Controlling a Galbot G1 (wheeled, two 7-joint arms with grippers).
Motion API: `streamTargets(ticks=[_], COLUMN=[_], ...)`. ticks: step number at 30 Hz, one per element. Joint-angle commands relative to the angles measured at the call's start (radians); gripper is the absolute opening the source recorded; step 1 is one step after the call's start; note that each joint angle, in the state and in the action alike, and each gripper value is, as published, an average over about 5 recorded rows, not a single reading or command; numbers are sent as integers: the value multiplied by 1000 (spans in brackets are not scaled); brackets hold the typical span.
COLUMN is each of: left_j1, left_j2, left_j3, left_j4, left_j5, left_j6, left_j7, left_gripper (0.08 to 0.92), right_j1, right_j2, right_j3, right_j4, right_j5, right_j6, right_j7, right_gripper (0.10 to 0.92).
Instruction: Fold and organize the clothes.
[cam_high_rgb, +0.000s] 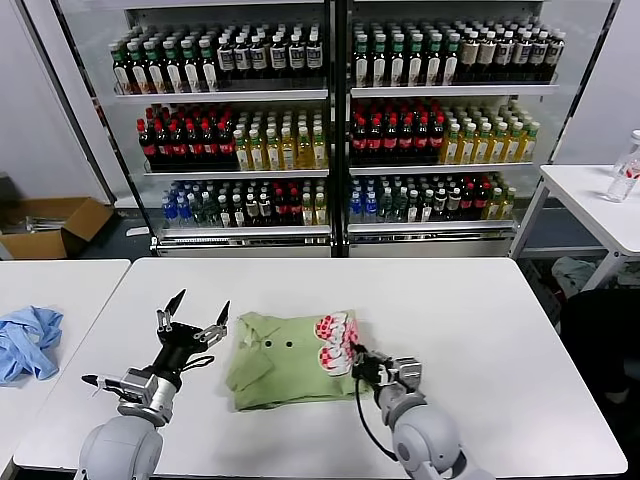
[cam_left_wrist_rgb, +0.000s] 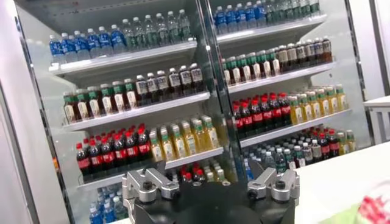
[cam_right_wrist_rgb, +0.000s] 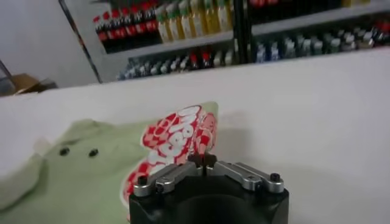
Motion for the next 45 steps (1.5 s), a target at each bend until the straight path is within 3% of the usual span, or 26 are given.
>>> streamTargets(ticks=[1,13,25,32,36,39,45], left_j1=[1,-9,-69,-138,-164,-187,-200], left_j2=[-7,-22,-33,-41,-39,-35,-34], left_j3=[2,27,42,74,66,49,48], left_j4=[0,10,80,164,212,250,233], left_j5=[7,23,8,142,222,287,232], left_j6=[-2,-26,-184,-218,-271,-319,-351], left_j7=[0,6,86,-33,-5,33,49], left_gripper=[822,823,823,823,823,823,823], right_j1=[-93,-176,-115,-88,-82,-79,-91], right_j2=[-124,-117,-138,-137,-141,-144,-148], right_j3=[170,248,373,380,389,394,409], right_j4=[215,206,153,114,98,77,71], right_j5=[-67,-205,-303,-319,-335,-366,-361], right_j6=[31,58,159,193,221,252,254], right_j7=[-26,-67,-157,-160,-185,-198,-202], right_gripper=[106,129,458,666,772,814,823])
